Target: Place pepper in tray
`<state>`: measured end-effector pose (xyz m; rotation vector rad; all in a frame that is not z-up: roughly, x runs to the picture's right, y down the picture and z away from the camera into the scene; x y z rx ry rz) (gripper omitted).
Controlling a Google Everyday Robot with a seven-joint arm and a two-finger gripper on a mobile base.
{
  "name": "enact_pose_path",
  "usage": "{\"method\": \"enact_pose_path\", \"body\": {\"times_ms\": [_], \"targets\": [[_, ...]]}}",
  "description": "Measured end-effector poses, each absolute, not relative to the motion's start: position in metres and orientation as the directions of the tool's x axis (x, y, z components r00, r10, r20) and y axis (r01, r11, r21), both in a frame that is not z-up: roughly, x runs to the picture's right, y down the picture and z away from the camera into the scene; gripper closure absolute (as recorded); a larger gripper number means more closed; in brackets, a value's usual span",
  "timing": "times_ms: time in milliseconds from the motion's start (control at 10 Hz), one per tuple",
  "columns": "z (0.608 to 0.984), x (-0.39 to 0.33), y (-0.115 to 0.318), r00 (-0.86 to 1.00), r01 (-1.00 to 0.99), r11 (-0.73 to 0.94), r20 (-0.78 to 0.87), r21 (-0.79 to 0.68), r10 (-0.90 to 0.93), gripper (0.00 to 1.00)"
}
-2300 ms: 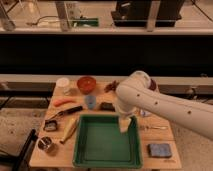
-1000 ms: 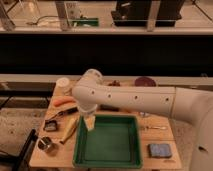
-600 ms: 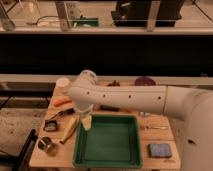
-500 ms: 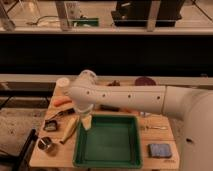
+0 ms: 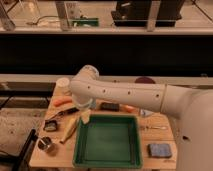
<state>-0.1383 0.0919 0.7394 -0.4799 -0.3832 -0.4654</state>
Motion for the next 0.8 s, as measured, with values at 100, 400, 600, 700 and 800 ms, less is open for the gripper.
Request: {"method": "enact_pose_path", "body": {"times_ms": [100,400,600,700,800], "targets": [[0.748,-0.143,0.081,0.823,0.511,0.79,0.459,-0.339,-0.335,0.2],[0.768,-0.161,0.069,0.811,0.519,0.79,0.48,-0.327,-0.334,0.2],[0.78,-0.172,0.068,0.796,0.531,0.791,0.499,-0.304,-0.342,0.2],[0.787,-0.176,0.067,0.786,0.539,0.791,0.51,-0.288,-0.35,0.2],[0.794,-0.179,0.064,0.777,0.544,0.793,0.521,-0.273,-0.353,0.2]]}}
